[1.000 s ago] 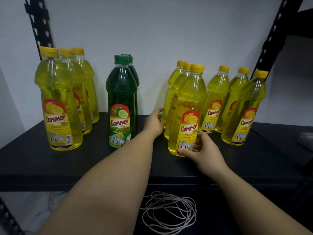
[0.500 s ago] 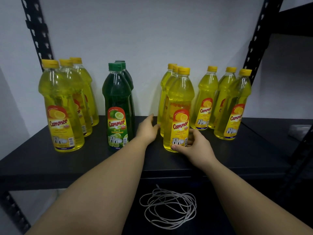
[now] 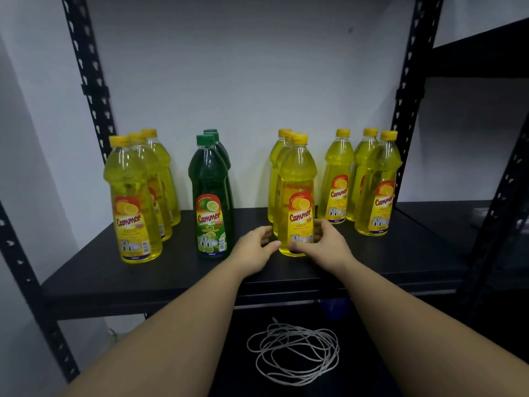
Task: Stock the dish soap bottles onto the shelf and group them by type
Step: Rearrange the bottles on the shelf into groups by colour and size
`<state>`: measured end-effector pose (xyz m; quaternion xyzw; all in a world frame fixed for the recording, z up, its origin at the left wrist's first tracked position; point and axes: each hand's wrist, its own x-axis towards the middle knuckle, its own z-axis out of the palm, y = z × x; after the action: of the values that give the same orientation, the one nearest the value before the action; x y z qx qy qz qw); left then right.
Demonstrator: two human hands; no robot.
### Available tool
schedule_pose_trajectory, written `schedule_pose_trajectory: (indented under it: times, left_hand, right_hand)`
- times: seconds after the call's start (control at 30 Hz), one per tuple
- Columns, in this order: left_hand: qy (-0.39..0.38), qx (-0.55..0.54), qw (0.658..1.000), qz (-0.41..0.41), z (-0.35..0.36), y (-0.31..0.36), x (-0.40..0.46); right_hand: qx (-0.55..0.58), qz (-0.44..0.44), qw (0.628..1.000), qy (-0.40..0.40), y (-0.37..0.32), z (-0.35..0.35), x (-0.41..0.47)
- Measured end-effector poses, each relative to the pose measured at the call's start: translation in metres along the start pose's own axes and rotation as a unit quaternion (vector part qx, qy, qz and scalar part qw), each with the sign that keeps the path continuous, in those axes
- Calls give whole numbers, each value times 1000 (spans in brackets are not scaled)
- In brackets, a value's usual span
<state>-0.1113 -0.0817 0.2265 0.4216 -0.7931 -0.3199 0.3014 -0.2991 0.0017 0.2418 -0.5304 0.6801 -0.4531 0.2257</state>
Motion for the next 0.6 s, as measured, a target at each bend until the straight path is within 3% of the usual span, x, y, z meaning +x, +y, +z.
schedule_pose_trajectory:
  times: [0.17, 0.3, 0.6]
  left_hand:
    - [-33, -7, 999, -5, 1, -1, 6]
    - [-37, 7, 999, -3, 3, -4, 11]
    - [-28, -1, 1000, -3, 7, -2, 14]
  right_hand:
    - [48, 29, 997, -61, 0, -8, 17]
    - [74, -3, 991, -111, 2, -11, 23]
    - [120, -28, 985, -124, 14, -10, 31]
